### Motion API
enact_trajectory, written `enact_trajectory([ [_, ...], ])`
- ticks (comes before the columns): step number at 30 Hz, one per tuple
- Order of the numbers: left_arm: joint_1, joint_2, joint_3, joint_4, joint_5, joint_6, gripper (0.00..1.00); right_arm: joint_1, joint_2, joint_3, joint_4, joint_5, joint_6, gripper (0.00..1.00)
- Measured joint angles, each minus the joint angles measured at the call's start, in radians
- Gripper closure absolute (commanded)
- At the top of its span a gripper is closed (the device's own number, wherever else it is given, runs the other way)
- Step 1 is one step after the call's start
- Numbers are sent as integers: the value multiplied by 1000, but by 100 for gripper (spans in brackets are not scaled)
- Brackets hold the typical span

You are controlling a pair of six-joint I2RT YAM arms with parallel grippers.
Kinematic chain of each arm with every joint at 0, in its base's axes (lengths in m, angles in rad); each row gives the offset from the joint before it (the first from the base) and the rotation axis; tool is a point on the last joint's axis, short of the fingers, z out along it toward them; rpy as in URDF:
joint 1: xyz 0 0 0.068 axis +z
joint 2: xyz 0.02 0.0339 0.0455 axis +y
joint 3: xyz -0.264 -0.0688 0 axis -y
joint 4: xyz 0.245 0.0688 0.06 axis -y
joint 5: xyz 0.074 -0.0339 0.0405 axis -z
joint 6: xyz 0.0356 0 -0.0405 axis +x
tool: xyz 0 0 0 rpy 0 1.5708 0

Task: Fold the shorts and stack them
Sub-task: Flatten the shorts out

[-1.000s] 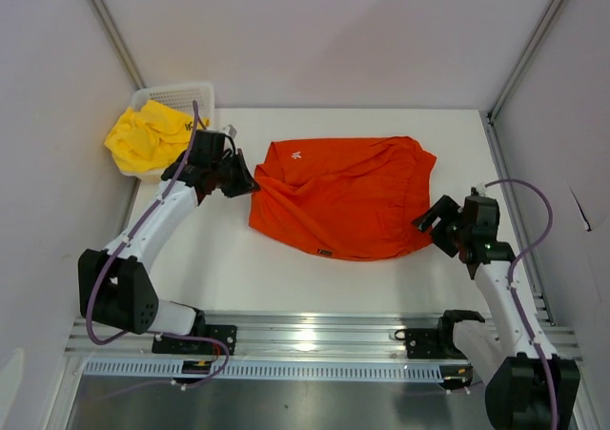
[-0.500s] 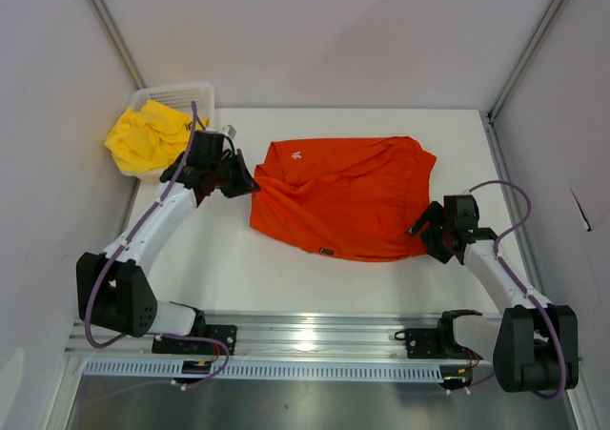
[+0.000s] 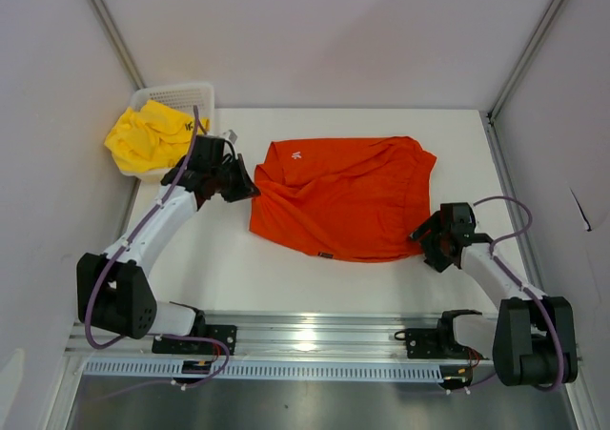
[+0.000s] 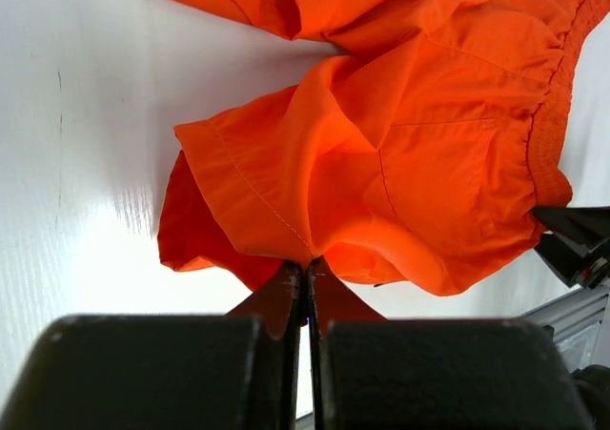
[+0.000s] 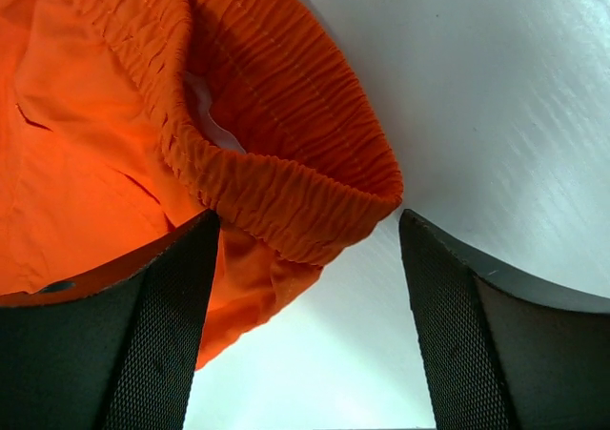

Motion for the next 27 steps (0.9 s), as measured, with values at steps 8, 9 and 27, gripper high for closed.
enact_trajectory([
  [8,0,-6,-28,7,0,2,100,-9,36,3,47,0,48,26],
  [9,0,-6,-29,10,0,2,100,-12,42,3,52,0,52,35],
  [27,3,158,34,22,-10,2,100,-42,26,-1,24,49,74,100],
])
